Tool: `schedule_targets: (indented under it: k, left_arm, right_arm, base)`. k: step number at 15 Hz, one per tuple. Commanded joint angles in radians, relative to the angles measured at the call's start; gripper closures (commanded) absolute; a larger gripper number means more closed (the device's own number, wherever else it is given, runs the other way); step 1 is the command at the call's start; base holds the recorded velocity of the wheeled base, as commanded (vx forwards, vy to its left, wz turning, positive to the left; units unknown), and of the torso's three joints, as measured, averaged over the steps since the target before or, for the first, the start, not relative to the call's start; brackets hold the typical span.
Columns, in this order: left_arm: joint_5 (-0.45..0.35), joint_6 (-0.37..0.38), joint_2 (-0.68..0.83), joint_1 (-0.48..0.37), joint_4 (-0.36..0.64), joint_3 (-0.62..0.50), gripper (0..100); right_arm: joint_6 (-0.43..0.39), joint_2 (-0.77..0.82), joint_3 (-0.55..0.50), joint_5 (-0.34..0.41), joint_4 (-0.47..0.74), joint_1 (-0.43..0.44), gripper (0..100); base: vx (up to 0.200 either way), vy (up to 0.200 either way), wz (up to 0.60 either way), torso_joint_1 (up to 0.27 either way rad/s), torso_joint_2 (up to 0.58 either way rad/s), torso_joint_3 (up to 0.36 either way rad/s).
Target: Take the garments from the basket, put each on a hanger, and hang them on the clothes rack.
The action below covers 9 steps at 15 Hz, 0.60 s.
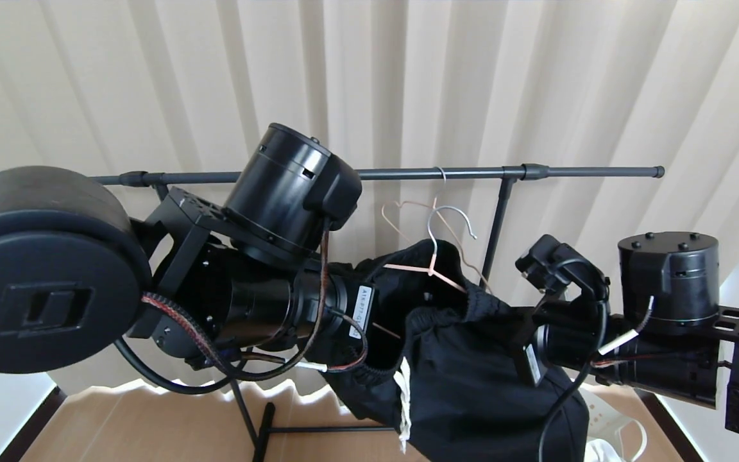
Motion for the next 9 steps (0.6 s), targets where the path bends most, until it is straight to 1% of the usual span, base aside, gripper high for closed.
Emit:
schedule_targets:
  k: [1,2,4,5,6,9]
  left_arm:
    - [0.003,-0.001,0.004,0.001,-0.023,0.038,100]
    - [0.012,0.002,0.007,0.009,-0.103,0.079,100]
    - [0.09,0.004,0.035,0.031,-0.147,0.078,100]
    - [0.103,0.004,0.042,0.038,-0.163,0.073,100]
    - [0.106,0.002,0.049,0.046,-0.201,0.074,100]
    - [0.107,0.005,0.047,0.038,-0.204,0.079,100]
  right_arm:
    - [-0.002,-0.041,0.013,0.001,-0.001,0.01,100]
    - [-0.002,-0.052,0.016,0.001,-0.001,0.016,100]
    - [-0.005,-0.058,0.028,-0.002,-0.001,0.039,100]
    - [-0.011,-0.058,0.03,-0.002,0.001,0.047,100]
    - [-0.022,-0.058,0.036,-0.002,-0.001,0.05,100]
    - [-0.022,-0.059,0.037,0.004,-0.002,0.051,100]
  base:
    - [0.0,0.0,0.0,0.0,0.0,0.0]
    - [0.0,0.0,0.0,0.0,0.0,0.0]
    - [0.0,0.0,0.0,0.0,0.0,0.0]
    - [0.0,0.0,0.0,0.0,0.0,0.0]
    - [0.0,0.0,0.0,0.0,0.0,0.0]
    - [0.0,0.0,0.0,0.0,0.0,0.0]
